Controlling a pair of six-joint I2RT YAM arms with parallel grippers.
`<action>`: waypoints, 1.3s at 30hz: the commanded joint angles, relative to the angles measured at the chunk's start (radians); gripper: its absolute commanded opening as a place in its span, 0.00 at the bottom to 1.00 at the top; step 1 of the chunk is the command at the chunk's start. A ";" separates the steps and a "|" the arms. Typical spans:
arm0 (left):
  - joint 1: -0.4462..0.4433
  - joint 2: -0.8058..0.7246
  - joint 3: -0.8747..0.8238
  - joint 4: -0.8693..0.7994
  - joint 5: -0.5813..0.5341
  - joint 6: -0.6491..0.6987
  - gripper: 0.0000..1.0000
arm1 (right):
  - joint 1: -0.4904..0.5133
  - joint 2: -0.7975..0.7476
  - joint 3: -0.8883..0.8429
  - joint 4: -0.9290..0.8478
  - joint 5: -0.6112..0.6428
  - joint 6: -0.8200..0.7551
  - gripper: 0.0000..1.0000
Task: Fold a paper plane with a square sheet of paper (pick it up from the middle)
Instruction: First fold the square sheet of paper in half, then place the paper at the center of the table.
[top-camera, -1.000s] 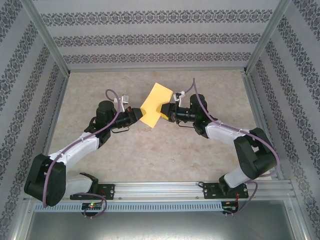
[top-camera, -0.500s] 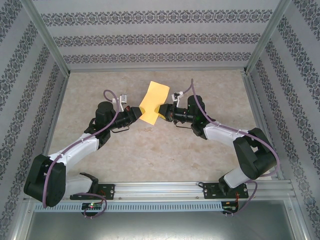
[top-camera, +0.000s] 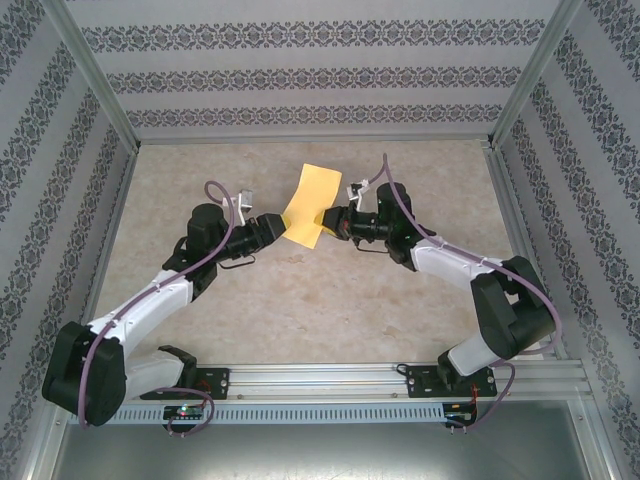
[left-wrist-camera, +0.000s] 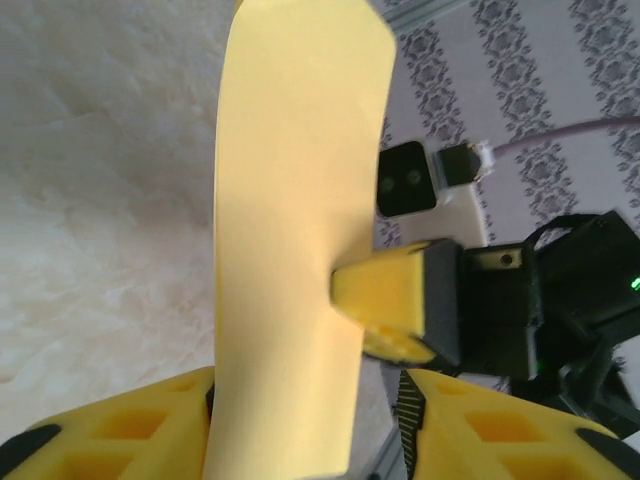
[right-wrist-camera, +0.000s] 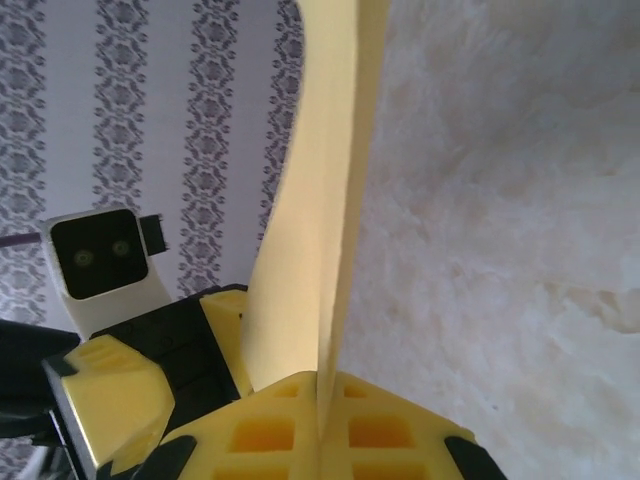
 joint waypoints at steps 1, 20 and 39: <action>0.013 -0.020 0.090 -0.263 -0.027 0.181 0.57 | -0.027 -0.042 0.063 -0.213 -0.074 -0.171 0.00; 0.010 0.091 -0.027 -0.266 0.014 0.161 0.65 | -0.025 0.128 0.036 -0.303 -0.139 -0.328 0.02; -0.108 0.162 -0.183 -0.045 -0.111 -0.044 0.66 | -0.010 0.294 -0.028 -0.207 -0.137 -0.297 0.04</action>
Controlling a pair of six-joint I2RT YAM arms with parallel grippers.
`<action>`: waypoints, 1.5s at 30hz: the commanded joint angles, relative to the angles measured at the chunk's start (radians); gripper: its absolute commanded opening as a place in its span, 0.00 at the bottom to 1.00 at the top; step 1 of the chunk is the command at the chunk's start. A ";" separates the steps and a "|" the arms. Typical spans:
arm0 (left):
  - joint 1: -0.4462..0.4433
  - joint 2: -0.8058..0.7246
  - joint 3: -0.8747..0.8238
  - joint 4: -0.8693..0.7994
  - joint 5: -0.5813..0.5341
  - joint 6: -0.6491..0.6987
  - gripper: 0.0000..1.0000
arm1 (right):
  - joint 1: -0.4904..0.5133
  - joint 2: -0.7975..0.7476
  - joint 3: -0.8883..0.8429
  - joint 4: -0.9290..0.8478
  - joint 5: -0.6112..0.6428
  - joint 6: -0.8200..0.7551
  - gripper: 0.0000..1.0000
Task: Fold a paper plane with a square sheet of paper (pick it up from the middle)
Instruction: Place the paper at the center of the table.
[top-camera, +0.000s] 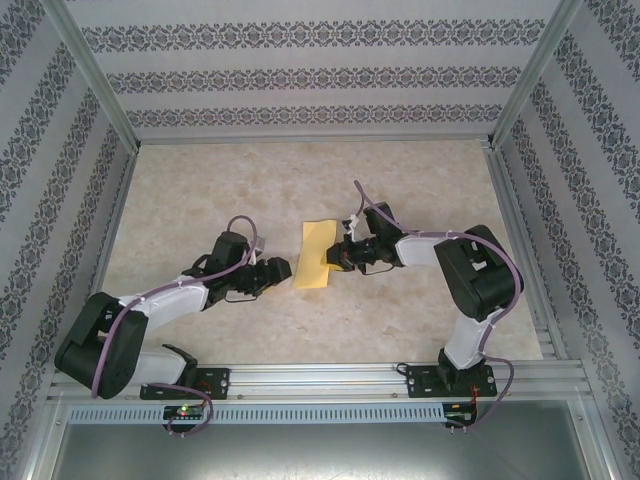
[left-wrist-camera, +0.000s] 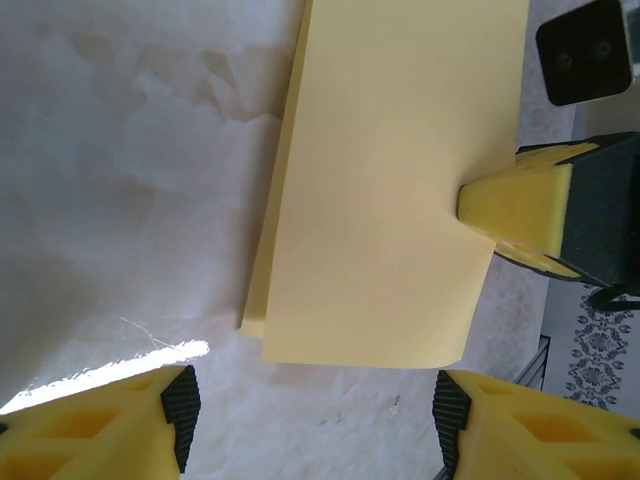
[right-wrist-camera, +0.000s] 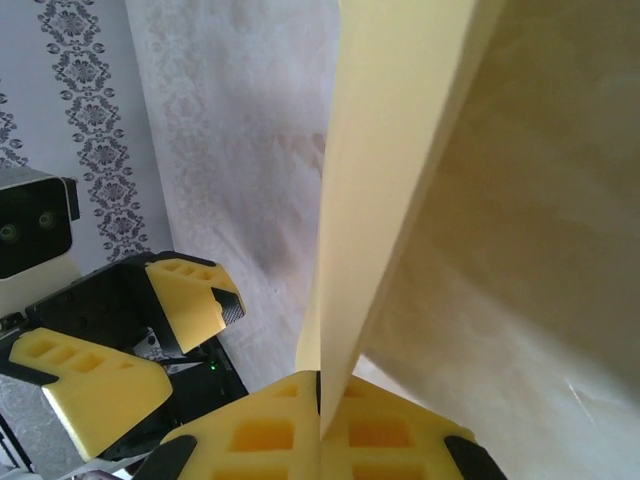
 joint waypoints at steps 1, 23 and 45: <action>-0.033 0.014 -0.020 0.105 -0.050 -0.073 0.66 | 0.009 0.017 -0.019 0.047 -0.019 0.008 0.04; -0.110 0.134 0.020 0.205 -0.065 -0.139 0.65 | -0.003 0.034 -0.055 0.176 -0.056 0.088 0.04; -0.106 0.072 0.092 0.088 -0.084 -0.083 0.54 | -0.002 0.026 -0.050 0.120 -0.043 0.044 0.03</action>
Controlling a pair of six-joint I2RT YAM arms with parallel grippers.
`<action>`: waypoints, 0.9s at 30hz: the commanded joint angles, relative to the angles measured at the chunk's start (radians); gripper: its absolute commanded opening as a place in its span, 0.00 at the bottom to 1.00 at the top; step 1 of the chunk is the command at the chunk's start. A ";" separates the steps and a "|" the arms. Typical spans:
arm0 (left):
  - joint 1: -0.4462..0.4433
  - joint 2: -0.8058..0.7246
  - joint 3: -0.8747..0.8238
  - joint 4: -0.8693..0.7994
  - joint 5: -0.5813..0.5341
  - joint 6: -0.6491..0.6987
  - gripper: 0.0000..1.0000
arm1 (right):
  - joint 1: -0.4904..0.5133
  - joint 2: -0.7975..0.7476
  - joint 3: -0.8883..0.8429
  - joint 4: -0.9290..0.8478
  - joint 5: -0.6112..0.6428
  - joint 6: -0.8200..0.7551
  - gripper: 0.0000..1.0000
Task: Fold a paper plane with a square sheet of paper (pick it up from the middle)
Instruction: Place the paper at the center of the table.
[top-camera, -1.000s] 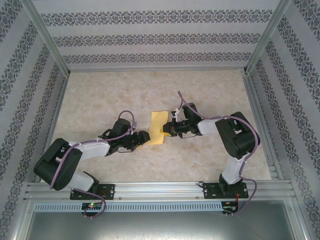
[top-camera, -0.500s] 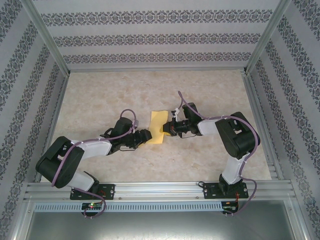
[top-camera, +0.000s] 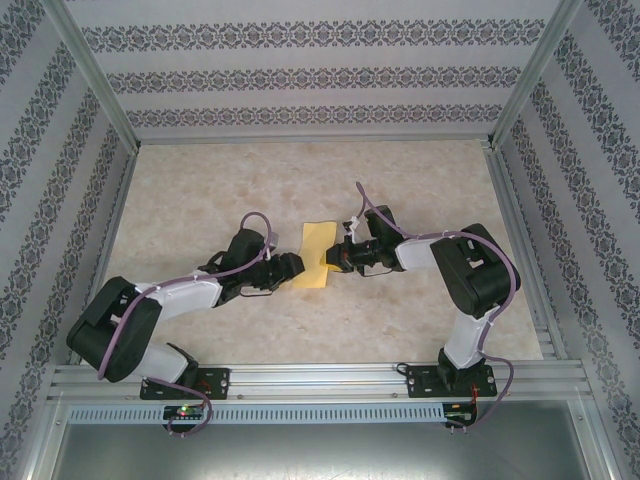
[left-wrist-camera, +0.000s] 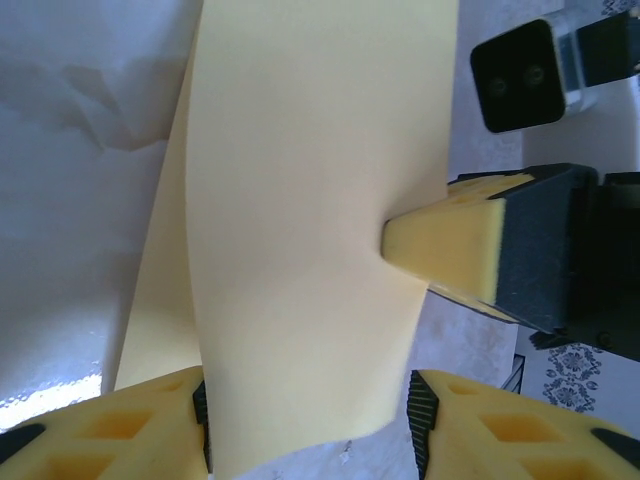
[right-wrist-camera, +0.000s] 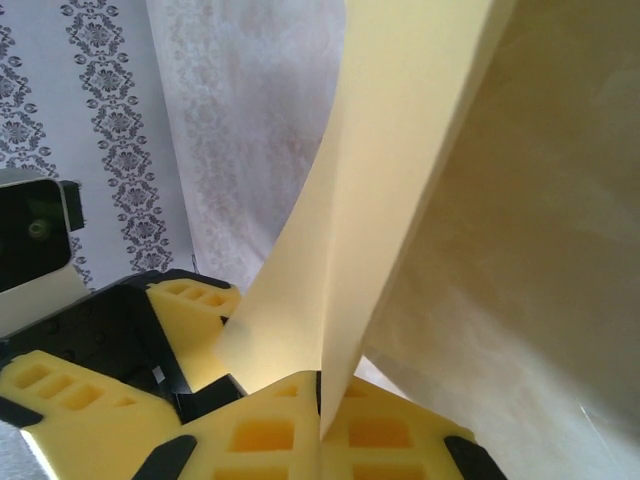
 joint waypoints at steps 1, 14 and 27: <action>-0.007 -0.024 0.035 -0.031 -0.014 0.032 0.53 | 0.002 0.005 -0.004 -0.025 -0.011 -0.037 0.03; -0.005 0.019 0.054 -0.050 0.010 0.047 0.19 | 0.001 -0.015 -0.010 -0.043 -0.003 -0.051 0.03; -0.005 0.071 0.094 -0.090 0.041 0.091 0.03 | 0.001 -0.027 0.003 -0.090 0.015 -0.084 0.06</action>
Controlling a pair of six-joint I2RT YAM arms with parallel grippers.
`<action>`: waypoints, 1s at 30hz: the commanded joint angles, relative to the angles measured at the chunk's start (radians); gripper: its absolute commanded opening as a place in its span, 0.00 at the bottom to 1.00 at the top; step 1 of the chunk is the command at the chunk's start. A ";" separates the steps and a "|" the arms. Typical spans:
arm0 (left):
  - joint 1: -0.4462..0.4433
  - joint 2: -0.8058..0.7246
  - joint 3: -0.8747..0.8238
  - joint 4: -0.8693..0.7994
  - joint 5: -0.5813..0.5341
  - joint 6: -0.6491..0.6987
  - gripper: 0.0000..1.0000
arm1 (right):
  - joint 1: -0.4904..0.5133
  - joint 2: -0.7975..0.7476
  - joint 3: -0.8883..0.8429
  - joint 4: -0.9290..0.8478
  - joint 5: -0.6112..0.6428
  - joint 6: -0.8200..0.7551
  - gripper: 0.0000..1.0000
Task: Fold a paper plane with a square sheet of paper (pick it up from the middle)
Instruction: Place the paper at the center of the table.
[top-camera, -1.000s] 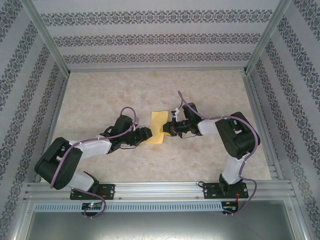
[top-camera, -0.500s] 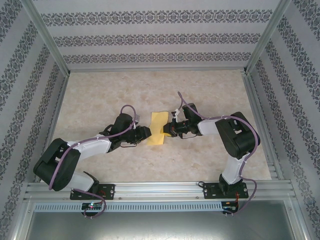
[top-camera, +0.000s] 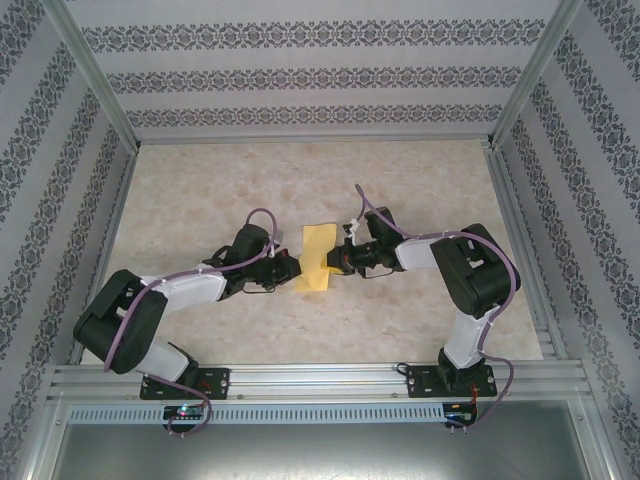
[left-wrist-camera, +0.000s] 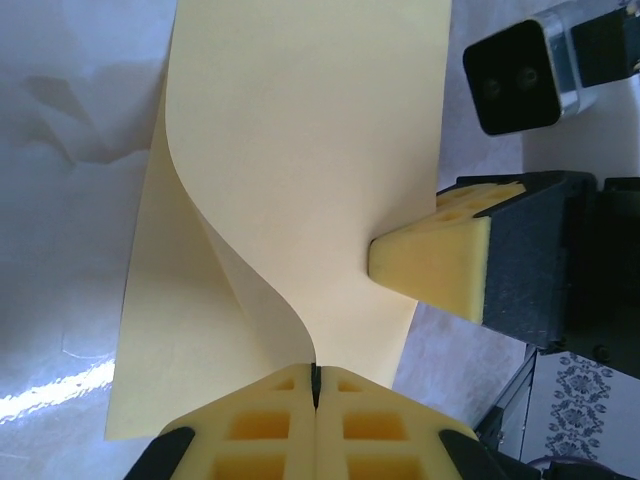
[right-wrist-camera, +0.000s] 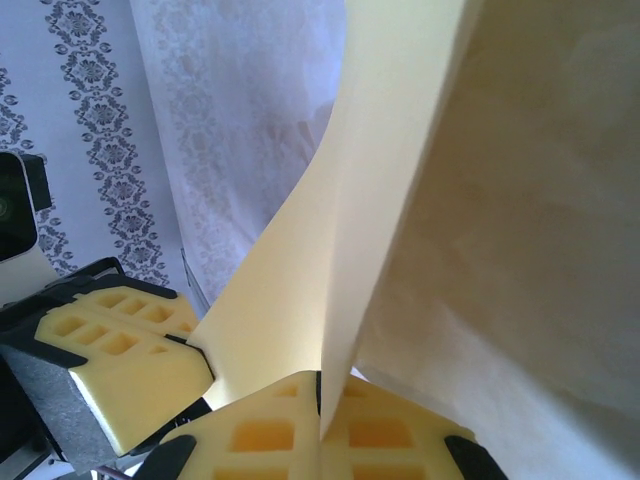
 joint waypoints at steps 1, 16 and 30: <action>-0.005 0.018 0.038 -0.037 0.017 0.043 0.03 | 0.002 -0.030 0.006 -0.053 0.015 -0.057 0.08; -0.007 0.067 0.063 -0.034 0.045 0.059 0.00 | -0.016 -0.095 0.123 -0.404 0.168 -0.273 0.36; -0.026 0.058 0.057 -0.022 0.051 0.044 0.00 | -0.067 -0.095 0.194 -0.566 0.315 -0.386 0.42</action>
